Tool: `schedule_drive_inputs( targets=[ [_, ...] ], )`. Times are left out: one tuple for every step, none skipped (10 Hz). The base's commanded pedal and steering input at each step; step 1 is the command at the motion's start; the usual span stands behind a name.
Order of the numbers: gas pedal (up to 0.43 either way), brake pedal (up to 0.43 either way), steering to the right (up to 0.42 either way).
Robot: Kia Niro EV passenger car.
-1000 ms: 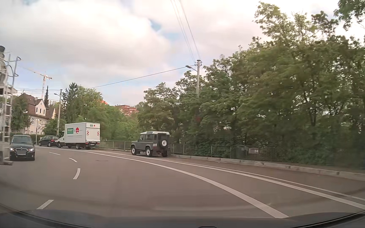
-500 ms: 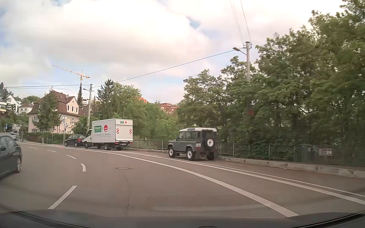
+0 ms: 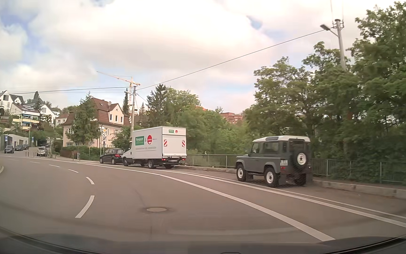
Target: Follow the waypoints while adhering to traffic rules and regulations
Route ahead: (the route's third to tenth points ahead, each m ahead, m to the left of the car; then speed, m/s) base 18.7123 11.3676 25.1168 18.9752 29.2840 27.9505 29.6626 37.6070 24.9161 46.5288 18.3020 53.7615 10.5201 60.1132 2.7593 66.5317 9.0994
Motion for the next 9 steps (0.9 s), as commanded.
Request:
schedule_drive_inputs(
  targets=[
    [0.087,0.0,-0.152],
    [0.087,0.0,-0.151],
    [0.087,0.0,-0.151],
    [0.087,0.0,-0.151],
    [0.087,0.0,-0.151],
    [0.087,0.0,-0.151],
    [0.087,0.0,-0.151],
    [0.087,0.0,-0.151],
    [0.087,0.0,-0.154]
  ],
)
